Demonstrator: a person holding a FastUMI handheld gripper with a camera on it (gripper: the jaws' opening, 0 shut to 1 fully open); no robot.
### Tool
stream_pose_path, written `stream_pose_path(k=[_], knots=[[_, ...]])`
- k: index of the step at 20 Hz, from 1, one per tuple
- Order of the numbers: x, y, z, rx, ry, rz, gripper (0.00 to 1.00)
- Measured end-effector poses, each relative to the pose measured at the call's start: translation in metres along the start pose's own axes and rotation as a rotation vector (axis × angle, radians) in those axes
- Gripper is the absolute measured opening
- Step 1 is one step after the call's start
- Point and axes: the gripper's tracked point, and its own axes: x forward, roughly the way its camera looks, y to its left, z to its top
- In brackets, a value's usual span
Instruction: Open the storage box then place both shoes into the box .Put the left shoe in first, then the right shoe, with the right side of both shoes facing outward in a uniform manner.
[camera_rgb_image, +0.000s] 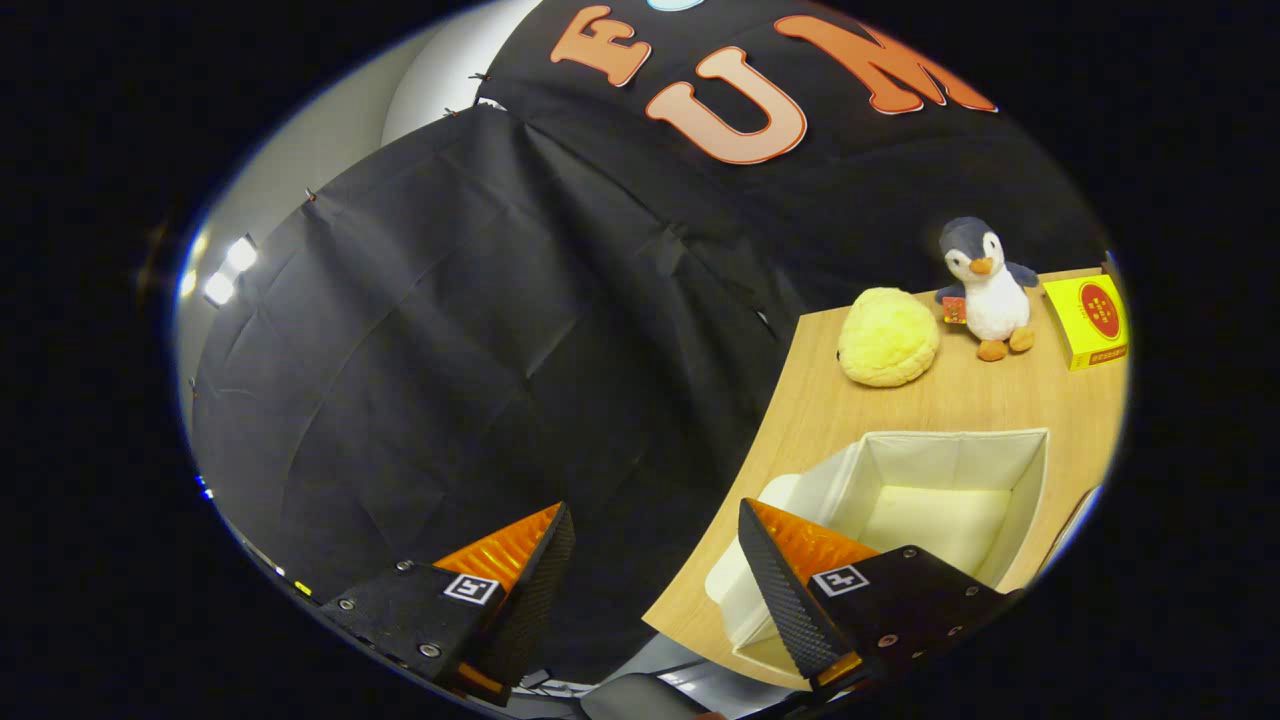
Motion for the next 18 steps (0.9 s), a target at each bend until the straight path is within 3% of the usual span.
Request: stream_pose_path(k=[6, 12, 18], knots=[[-0.039, -0.056, 0.001, -0.023, -0.029, -0.103, 0.98], [-0.11, -0.175, -0.014, 0.032, -0.039, -0.297, 0.98], [-0.184, -0.291, -0.058, 0.111, 0.01, -0.504, 0.98]])
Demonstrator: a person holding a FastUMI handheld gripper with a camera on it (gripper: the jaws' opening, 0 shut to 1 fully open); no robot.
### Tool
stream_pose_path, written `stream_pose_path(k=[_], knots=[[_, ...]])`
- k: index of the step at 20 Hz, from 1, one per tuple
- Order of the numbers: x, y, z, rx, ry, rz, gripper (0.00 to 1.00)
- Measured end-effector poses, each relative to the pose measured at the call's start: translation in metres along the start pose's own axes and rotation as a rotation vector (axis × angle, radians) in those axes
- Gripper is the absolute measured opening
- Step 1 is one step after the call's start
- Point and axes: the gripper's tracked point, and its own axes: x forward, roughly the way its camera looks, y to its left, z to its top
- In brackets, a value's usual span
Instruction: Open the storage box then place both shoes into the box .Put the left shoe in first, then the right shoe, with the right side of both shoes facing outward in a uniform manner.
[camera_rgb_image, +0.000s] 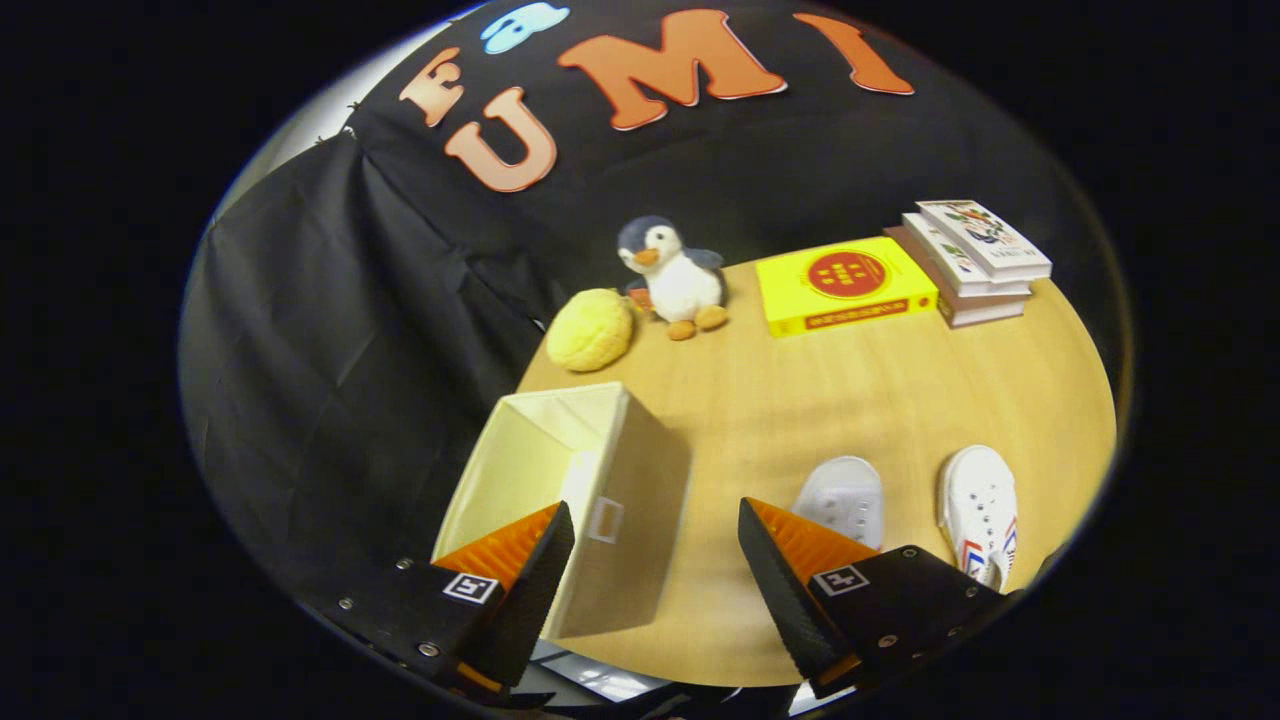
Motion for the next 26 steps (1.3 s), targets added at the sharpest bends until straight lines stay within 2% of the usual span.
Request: stream_pose_path(k=[4, 8, 10, 13, 19, 23, 26], knots=[[-0.007, -0.072, -0.025, 0.029, 0.051, -0.113, 0.98], [-0.003, -0.118, -0.059, 0.031, 0.132, -0.193, 0.96], [0.003, -0.127, -0.075, 0.03, 0.178, -0.208, 0.86], [0.014, -0.134, -0.095, 0.026, 0.242, -0.221, 0.71], [0.044, -0.139, -0.116, -0.002, 0.332, -0.226, 0.5], [0.058, -0.138, -0.123, 0.026, 0.382, -0.188, 0.43], [0.06, -0.134, -0.125, 0.054, 0.385, -0.134, 0.43]])
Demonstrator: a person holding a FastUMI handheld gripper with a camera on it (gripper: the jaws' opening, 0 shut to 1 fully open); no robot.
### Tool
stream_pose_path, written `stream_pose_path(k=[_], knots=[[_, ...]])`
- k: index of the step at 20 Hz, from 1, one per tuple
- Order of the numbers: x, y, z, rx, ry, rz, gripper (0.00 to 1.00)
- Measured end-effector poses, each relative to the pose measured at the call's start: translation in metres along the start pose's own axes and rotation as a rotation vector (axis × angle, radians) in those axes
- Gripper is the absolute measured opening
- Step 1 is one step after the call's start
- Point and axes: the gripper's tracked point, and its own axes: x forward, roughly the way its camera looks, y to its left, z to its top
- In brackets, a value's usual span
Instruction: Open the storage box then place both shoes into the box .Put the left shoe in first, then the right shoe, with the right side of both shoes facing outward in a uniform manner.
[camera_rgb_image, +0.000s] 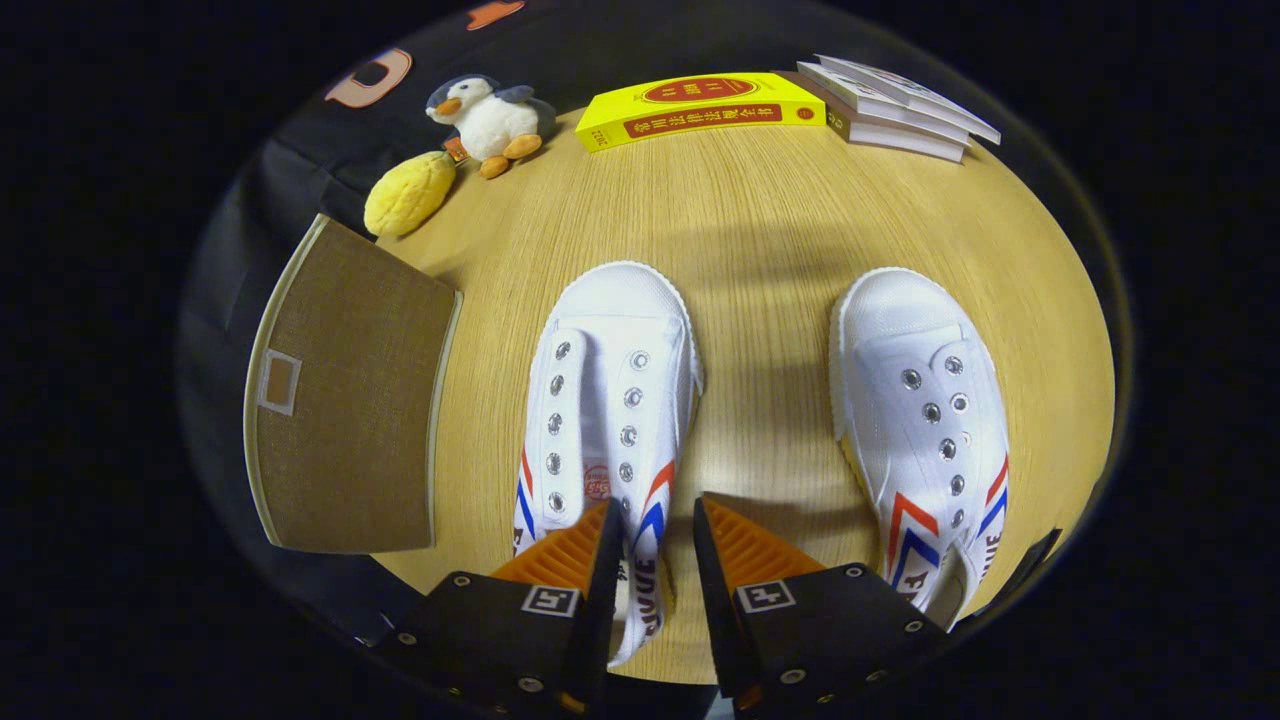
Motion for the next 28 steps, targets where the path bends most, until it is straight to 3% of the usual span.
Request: stream_pose_path(k=[2, 4, 7, 10, 12, 19, 24, 28], knots=[[0.0, 0.002, 0.001, 0.021, -0.02, 0.04, 0.24], [0.0, 0.001, 0.0, 0.067, -0.04, 0.097, 0.19], [-0.001, 0.001, 0.002, 0.18, -0.089, 0.182, 0.01], [-0.01, 0.023, 0.005, 0.279, -0.138, 0.356, 0.0], [-0.009, 0.029, 0.016, 0.322, -0.175, 0.417, 0.0], [-0.068, 0.052, 0.049, 0.261, -0.314, 0.41, 0.0], [-0.128, 0.111, 0.065, 0.222, -0.388, 0.404, 0.0], [-0.149, 0.181, 0.072, 0.146, -0.417, 0.394, 0.0]])
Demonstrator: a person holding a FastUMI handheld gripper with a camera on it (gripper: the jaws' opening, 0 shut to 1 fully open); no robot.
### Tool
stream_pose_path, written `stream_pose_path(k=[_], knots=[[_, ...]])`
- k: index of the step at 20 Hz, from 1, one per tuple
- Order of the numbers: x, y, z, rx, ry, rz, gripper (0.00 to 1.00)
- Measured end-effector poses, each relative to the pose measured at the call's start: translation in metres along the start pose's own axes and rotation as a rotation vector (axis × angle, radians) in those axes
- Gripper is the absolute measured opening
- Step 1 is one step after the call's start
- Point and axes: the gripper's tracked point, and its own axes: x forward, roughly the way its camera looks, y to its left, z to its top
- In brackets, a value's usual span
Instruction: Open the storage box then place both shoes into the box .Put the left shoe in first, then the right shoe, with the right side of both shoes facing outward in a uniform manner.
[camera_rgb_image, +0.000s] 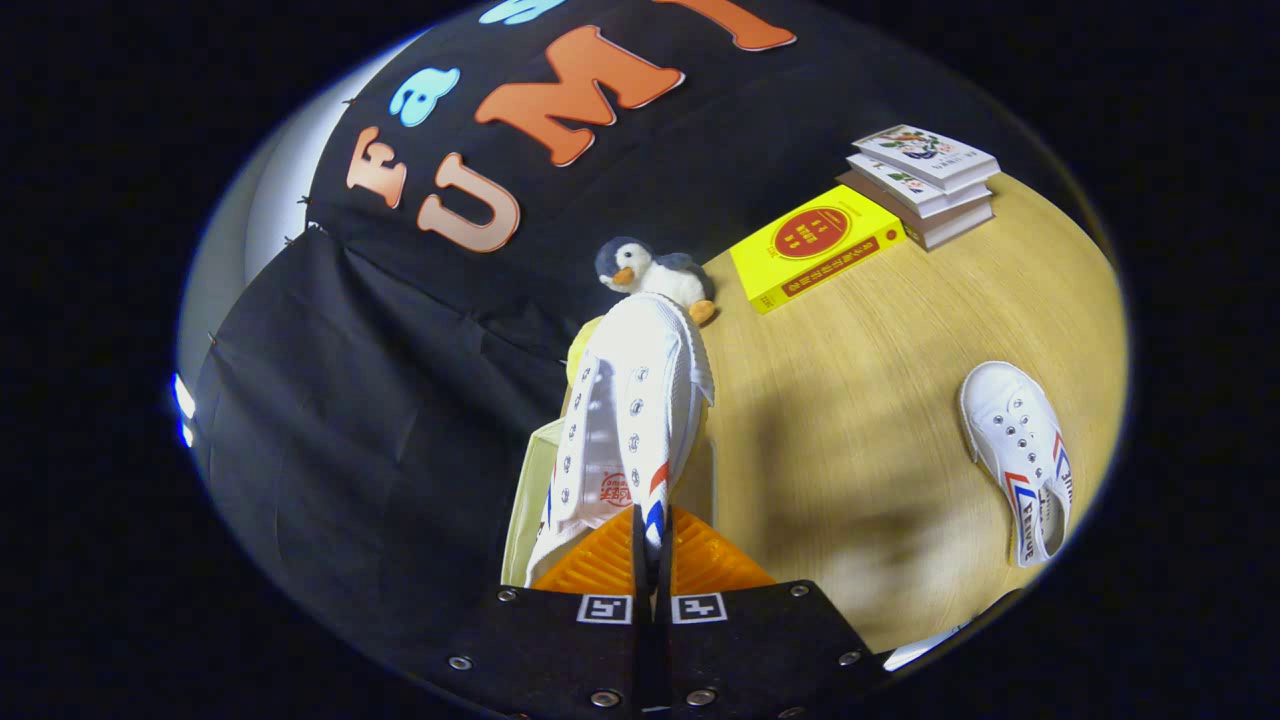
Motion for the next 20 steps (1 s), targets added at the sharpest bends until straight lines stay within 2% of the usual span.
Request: stream_pose_path(k=[3, 7, 12, 16, 20], knots=[[0.024, 0.049, -0.016, -0.023, 0.02, 0.031, 0.0], [0.07, 0.078, -0.046, -0.058, 0.077, -0.001, 0.0], [0.117, 0.077, -0.082, -0.092, 0.146, -0.101, 0.0], [0.139, 0.08, -0.103, -0.096, 0.176, -0.137, 0.0], [0.159, 0.074, -0.115, -0.098, 0.194, -0.211, 0.0]])
